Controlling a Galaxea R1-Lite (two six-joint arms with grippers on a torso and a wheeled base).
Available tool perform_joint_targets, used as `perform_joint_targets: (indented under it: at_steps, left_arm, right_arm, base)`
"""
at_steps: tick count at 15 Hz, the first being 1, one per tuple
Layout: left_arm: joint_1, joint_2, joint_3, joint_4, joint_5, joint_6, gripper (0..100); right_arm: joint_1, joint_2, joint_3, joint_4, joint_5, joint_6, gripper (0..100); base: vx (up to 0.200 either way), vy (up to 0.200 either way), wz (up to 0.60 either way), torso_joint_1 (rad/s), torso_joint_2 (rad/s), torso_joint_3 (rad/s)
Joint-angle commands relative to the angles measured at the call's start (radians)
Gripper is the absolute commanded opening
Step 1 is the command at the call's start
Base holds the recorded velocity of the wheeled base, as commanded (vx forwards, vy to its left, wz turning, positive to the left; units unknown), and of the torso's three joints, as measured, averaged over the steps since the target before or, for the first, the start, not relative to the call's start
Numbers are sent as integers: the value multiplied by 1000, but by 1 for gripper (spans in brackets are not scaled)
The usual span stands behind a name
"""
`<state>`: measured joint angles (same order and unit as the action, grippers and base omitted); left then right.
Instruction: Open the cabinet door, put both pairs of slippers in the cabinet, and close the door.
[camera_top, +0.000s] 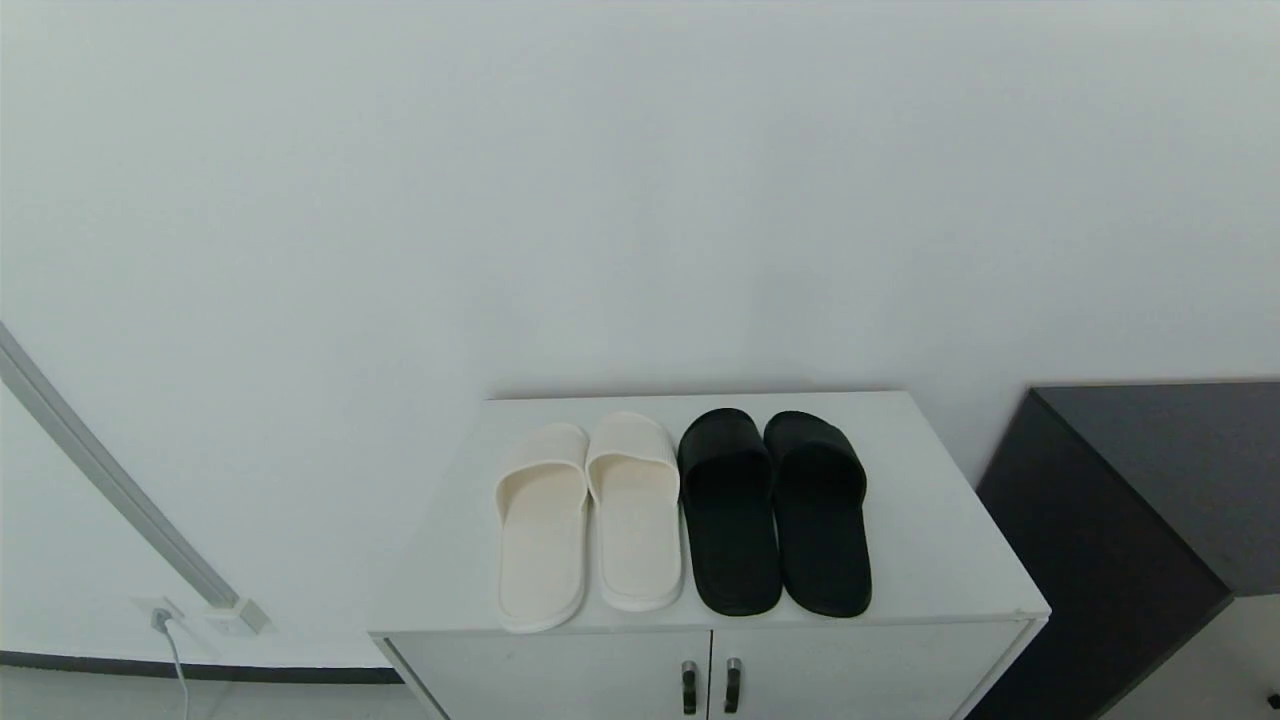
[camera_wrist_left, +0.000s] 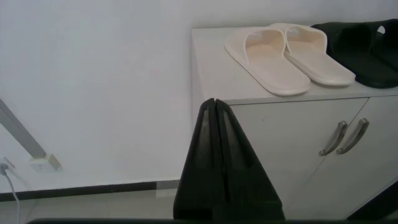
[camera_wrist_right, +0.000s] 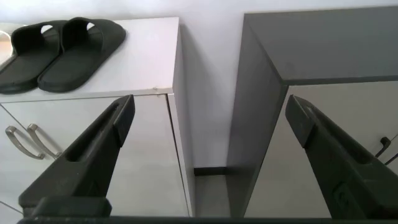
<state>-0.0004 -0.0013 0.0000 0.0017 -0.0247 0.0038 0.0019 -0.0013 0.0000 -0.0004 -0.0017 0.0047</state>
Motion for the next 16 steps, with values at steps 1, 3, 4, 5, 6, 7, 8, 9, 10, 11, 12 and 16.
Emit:
perform_joint_targets:
  at_steps: [1,3,4,5,6,7,8,9,10,11,12,16]
  left_arm:
    - [0,1,0,0,-1,1,0]
    - [0,1,0,0,-1,1,0]
    - [0,1,0,0,0,1,0]
    - [-1,1,0,0,0,1,0]
    - [0,1,0,0,-1,2,0]
    - [0,1,0,0,-1,1,0]
    - [-1,1,0,0,-1,2,0]
    - [0,1,0,0,-1,2,0]
    - [0,1,0,0,-1,1,0]
    - [0,1,0,0,-1,1,0]
    - [-1,1,0,0,-1,2,0]
    - [0,1,0,0,-1,4,0]
  right_arm:
    - [0,1,0,-1,0,0,100]
    - [1,1,0,-1,0,1,100]
    - [1,1,0,-3,0,1,100]
    - [1,1,0,-4,0,-5,100]
    - [20,78,-173,-32,16,54,100]
    - [69,207,-364,16,26,222,100]
    - [107,302,-374,97,78,179,100]
    - [118,379,-339,126,127,87,100]
    - [124,560,-258,42,177,17,100]
    - [171,684,-232,-85,180,20,100]
    - [233,764,-227,-167,166,31,100]
    - [702,1008,-313,-302,-136,253,100]
  base:
    - [0,0,0,0,0,0]
    - [0,0,0,0,0,0]
    - [0,0,0,0,0,0]
    - [0,0,0,0,0,0]
    - [0,0,0,0,0,0]
    - [0,0,0,0,0,0]
    - [0,0,0,0,0,0]
    - [0,0,0,0,0,0]
    - [0,0,0,0,0,0]
    - [0,0,0,0,0,0]
    - [0,0,0,0,0,0]
    - [0,0,0,0,0,0]
